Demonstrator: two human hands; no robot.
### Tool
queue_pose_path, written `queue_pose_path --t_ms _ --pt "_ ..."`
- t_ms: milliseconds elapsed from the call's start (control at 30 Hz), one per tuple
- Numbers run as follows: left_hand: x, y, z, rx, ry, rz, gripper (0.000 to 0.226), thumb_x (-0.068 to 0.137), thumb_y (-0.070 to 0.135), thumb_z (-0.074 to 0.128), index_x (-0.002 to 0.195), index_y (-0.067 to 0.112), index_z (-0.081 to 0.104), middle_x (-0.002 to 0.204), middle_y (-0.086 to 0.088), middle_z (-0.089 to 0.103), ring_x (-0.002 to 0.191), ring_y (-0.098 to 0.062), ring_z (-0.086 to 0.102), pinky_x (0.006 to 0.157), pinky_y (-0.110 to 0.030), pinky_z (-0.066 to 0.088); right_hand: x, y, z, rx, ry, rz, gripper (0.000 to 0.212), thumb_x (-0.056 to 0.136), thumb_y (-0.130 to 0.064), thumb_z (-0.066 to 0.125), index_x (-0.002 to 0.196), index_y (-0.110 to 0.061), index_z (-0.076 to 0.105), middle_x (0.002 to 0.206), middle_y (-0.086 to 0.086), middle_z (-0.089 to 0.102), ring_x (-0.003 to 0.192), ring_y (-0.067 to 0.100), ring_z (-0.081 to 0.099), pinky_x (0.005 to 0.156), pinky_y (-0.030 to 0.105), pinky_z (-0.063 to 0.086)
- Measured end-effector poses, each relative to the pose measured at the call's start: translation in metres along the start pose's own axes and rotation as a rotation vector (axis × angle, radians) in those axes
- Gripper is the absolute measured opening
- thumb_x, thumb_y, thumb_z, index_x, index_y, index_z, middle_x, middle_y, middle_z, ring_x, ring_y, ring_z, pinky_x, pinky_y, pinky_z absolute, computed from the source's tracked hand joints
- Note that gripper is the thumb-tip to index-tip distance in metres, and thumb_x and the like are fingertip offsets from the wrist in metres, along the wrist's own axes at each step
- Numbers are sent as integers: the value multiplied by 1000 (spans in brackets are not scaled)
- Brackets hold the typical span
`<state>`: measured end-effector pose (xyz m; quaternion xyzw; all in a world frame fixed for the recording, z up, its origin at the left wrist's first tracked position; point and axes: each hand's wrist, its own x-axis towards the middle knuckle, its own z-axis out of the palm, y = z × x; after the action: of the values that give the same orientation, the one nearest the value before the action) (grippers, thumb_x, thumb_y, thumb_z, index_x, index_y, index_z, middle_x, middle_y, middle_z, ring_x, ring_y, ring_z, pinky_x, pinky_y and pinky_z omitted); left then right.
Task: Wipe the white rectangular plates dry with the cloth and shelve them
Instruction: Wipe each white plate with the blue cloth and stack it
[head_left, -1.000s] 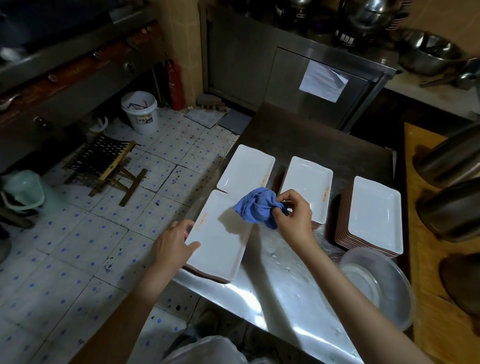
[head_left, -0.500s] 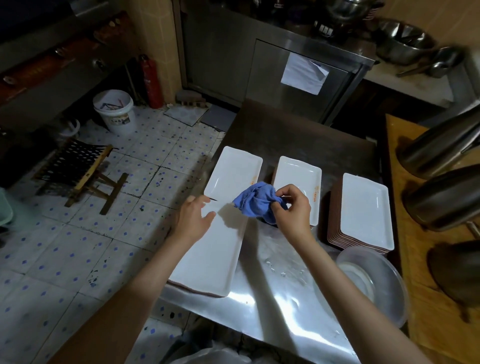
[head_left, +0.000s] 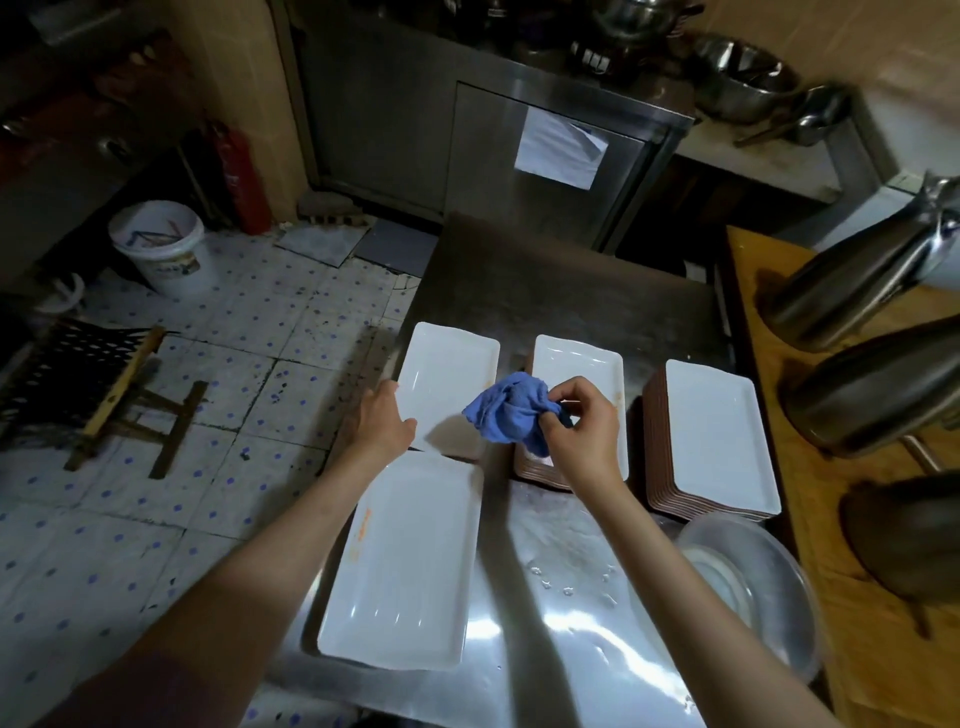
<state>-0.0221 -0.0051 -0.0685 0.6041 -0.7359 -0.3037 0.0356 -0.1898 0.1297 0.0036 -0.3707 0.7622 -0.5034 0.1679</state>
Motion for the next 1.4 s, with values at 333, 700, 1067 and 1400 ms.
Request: queue_pose_path --t_ms 333,700,1067,1400 --pt "22 -8 -1 49 -67 -33 41 92 33 59 119 5 46 120 -18 58 107 -37 57 80 -39 45 -2 7 -1 -23 36 52 21 76 13 56 73 -8 55 70 -6 56 63 -6 52 58 11 43" --pt "29 -8 -5 58 -43 -18 32 101 21 39 124 -1 44 127 -24 54 114 -40 52 85 -40 42 -6 9 0 -37 68 67 22 75 12 56 71 -9 55 68 -8 55 62 -2 51 56 12 41" --pt "34 -17 -6 -87 -71 39 34 103 20 29 117 -4 48 123 -26 54 109 -38 51 84 -37 38 -6 10 -7 -36 78 90 15 78 12 57 76 -3 57 71 -4 56 66 6 51 57 13 43" --pt "24 9 -16 -226 -13 86 22 102 17 29 92 2 42 82 -12 46 79 -28 44 66 -33 31 -4 11 -30 -27 138 77 27 77 11 57 70 -15 54 71 -7 56 68 7 52 58 13 43"
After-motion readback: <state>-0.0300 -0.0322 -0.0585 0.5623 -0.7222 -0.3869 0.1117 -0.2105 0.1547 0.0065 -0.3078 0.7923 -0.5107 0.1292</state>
